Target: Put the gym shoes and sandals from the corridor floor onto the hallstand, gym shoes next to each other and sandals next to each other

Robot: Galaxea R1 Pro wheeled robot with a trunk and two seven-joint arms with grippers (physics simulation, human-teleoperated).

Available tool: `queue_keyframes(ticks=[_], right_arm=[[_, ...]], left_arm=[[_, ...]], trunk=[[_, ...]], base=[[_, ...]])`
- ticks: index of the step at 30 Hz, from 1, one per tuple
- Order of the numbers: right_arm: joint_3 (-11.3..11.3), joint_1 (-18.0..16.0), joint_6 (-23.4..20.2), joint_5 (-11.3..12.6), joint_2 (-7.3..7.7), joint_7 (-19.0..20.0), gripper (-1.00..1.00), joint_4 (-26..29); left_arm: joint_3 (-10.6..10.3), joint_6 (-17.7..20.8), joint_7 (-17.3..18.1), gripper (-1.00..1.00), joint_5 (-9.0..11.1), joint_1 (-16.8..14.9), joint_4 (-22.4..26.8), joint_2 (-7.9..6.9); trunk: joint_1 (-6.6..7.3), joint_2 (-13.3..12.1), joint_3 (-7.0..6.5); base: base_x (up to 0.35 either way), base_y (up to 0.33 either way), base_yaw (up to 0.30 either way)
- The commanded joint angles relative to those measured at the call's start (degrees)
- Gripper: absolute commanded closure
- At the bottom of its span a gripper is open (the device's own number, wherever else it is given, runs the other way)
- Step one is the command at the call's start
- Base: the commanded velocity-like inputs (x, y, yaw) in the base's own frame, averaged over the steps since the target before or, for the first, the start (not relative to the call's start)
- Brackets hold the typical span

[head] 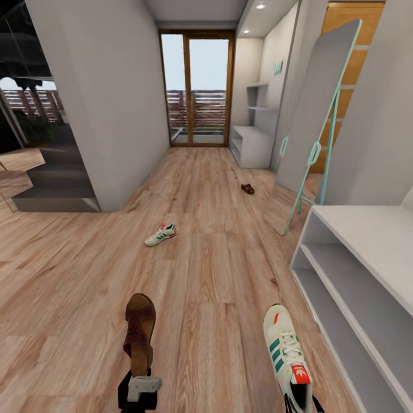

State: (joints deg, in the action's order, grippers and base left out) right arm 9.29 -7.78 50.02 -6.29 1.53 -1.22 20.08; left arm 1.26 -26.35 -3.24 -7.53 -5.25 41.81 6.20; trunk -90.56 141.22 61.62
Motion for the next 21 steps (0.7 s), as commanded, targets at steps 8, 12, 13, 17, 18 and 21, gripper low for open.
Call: queue_keyframes(ticks=[8,12,13,17,18,21], right_arm=[[0.38,-0.04,0.15,-0.56,-0.04,-0.01,1.00,-0.04],[0.38,-0.04,0.13,-0.56,-0.04,-0.01,1.00,-0.04],[0.38,-0.04,0.15,-0.56,-0.04,-0.01,1.00,-0.04],[0.37,-0.04,0.14,-0.58,-0.04,-0.01,1.00,-0.04],[0.38,-0.04,0.14,-0.57,-0.04,-0.01,1.00,-0.04],[0.38,-0.04,0.14,-0.57,-0.04,-0.01,1.00,-0.04]], left_arm=[[0.14,-0.10,-0.37,1.00,-0.84,-0.02,-0.21,0.04],[0.14,-0.11,-0.37,1.00,-0.88,-0.02,-0.12,0.04],[0.13,-0.11,-0.37,1.00,-0.89,-0.02,-0.10,0.04],[0.16,-0.06,-0.37,1.00,-0.83,-0.02,0.11,0.04],[0.19,-0.04,-0.37,1.00,-0.78,-0.02,0.16,0.04],[0.22,-0.03,-0.37,1.00,-0.75,-0.02,0.19,0.04]], trunk=[[-0.02,0.02,0.05],[-0.02,0.02,0.05],[-0.02,0.02,0.05],[-0.02,0.02,0.05],[-0.02,0.02,0.05],[-0.02,0.02,0.05]], base=[[0.306,-0.185,0.000],[0.306,-0.185,0.000],[0.306,-0.185,0.000],[0.308,-0.169,0.000],[0.327,-0.069,0.000],[0.334,-0.034,0.000]])
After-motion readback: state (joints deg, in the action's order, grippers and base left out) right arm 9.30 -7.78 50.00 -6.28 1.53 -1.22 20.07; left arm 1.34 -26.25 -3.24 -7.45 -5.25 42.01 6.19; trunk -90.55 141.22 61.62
